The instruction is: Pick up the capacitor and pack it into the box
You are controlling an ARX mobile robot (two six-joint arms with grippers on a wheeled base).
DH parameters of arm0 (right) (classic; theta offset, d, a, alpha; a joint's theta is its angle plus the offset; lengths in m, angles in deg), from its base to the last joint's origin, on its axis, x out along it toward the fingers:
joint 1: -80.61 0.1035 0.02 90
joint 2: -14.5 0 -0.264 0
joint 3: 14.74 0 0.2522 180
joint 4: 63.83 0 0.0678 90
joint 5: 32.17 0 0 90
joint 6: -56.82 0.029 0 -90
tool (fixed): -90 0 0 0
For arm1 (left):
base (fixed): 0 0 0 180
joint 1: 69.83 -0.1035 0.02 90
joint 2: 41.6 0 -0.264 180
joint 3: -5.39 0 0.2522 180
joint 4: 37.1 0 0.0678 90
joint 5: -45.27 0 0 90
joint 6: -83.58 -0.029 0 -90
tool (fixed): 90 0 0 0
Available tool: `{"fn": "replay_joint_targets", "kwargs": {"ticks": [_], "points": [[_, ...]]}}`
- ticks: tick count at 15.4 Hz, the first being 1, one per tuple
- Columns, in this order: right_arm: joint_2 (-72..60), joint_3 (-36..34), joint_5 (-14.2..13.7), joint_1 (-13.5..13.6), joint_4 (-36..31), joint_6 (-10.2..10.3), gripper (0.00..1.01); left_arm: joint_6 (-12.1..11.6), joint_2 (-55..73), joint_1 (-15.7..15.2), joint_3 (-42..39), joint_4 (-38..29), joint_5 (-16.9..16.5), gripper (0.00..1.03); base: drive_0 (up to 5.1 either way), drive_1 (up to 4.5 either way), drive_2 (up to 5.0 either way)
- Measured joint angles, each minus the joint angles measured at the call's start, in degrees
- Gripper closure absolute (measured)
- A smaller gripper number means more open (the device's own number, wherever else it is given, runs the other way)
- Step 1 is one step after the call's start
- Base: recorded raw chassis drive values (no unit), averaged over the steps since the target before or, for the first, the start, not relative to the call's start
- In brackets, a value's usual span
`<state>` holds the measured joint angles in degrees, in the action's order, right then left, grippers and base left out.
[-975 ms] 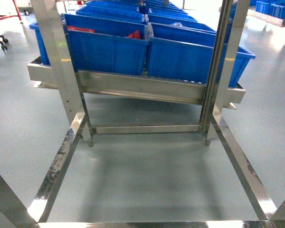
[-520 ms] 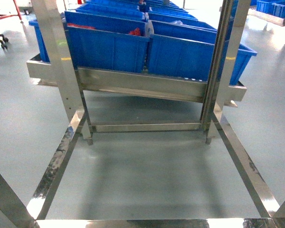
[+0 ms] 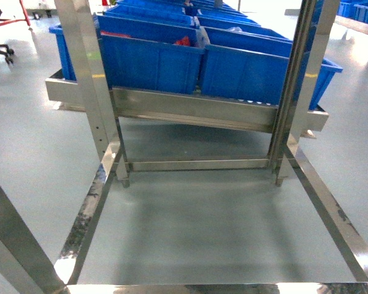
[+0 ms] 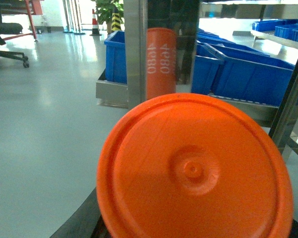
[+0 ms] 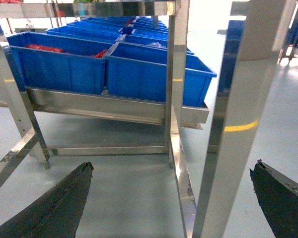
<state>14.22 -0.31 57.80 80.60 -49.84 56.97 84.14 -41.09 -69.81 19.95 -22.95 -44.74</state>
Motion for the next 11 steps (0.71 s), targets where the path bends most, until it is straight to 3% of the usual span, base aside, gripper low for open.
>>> {"fn": "replay_joint_targets", "kwargs": {"ticks": [11], "points": [[0.0, 0.0, 0.02, 0.0, -0.11, 0.0, 0.03, 0.0, 0.0, 0.0, 0.0, -0.09, 0.07, 0.59, -5.0, 2.48, 2.5]]}}
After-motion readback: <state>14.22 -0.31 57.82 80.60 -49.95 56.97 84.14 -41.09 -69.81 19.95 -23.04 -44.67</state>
